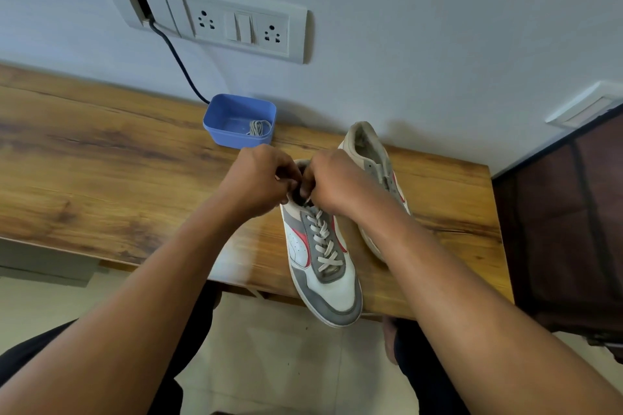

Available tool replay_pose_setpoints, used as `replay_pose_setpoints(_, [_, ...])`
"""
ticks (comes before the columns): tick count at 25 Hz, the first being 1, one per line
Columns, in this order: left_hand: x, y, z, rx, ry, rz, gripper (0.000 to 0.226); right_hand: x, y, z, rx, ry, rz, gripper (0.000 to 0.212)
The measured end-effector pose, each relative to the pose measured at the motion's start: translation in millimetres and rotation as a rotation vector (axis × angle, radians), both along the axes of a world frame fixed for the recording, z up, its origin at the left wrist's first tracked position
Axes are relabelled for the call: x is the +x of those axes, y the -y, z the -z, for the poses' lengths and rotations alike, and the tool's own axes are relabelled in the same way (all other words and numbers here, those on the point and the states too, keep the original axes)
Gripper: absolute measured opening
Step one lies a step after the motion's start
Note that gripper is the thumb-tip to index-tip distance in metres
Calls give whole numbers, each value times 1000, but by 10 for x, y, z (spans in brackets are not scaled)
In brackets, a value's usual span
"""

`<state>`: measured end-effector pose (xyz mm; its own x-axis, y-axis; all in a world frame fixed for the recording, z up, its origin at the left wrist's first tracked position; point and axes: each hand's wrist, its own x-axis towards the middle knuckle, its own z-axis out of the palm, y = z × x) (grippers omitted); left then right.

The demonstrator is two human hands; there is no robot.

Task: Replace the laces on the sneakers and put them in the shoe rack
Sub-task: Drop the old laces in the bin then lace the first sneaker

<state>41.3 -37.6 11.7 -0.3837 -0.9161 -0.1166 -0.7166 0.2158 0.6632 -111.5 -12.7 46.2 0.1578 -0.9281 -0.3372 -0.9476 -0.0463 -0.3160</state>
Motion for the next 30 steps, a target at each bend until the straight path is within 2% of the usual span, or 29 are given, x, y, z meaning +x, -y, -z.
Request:
replay_pose_setpoints(3, [23,12,59,-47,20,-72,11,96,45,177,-136,-54,14,13])
replay_pose_setpoints(5, [37,25,84,-60,26,-143,6,185,51,268,-147,-114,21,16])
replay_pose_setpoints(8, [59,32,77,-68,33,-209,9,176,59,240,-16,-111,-29,30])
replay_pose_setpoints(11, [86,21,86,-82,45,-223,13,103,72,170,100,-87,-126,11])
replay_pose_setpoints(16, [62,-7,98,-96,59,-214,16,141,46,351,-163,-9,-7,19])
replay_pose_setpoints(20, [80,-40,106,-106,79,-207,16,156,73,381,-260,-125,-43,14])
replay_pose_setpoints(23, [101,-82,115,-83,87,-194,16,51,97,283,-148,-136,-157,13])
replay_pose_setpoints(26, [135,-94,121,-78,100,-204,18,-31,62,200,-17,-68,-185,26])
replay_pose_setpoints(30, [119,-86,114,-83,109,-226,18,15,103,329,-140,-103,-88,19])
